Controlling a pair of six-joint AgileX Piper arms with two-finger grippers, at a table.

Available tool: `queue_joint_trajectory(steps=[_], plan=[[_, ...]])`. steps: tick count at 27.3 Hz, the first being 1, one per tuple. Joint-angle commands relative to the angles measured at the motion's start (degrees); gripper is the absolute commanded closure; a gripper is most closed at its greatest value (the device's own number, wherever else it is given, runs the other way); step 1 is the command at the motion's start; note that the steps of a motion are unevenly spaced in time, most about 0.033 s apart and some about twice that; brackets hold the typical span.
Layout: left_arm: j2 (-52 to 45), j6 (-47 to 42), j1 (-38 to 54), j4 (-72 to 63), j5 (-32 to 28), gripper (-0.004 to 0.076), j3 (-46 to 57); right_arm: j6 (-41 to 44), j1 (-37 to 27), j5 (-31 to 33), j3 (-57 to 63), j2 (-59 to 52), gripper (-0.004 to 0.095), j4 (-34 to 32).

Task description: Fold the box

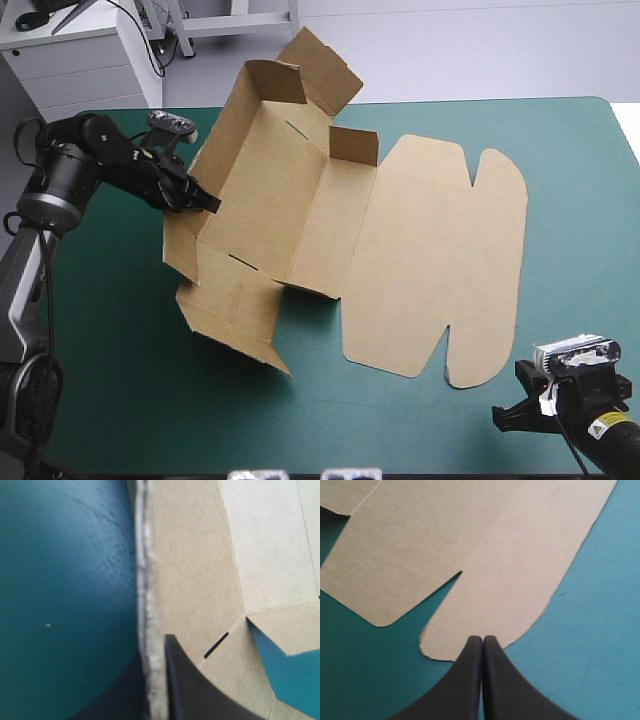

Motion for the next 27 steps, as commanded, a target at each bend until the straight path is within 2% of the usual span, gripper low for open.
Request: queue_joint_trajectory(steps=[1,5,16,24,27], plan=[[-2.9,-3.3,-7.6,9.5,-2.7,0.0731,-6.6,-0.5,0.3,-3.4,-1.5,0.6,0.0927,0.7],[-2.8,-3.8,-17.5,20.4,-8.0,0.073,-7.1,-0.5,0.3,-3.4,-1.5,0.6,0.0927,0.7],[-2.7,-3.8,-31.3,47.4,-14.6,0.0731,-7.1,-0.5,0.3,-3.4,-1.5,0.6,0.0927,0.7],[-1.8,-2.3,-32.6,50.1,-23.6,0.0731,-5.6,-0.5,0.3,-3.4,-1.5,0.6,0.0927,0.7],[-1.8,1.2,-32.6,50.1,-25.5,0.0731,-2.1,-0.5,0.3,-3.4,-1.5,0.6,0.0927,0.7]])
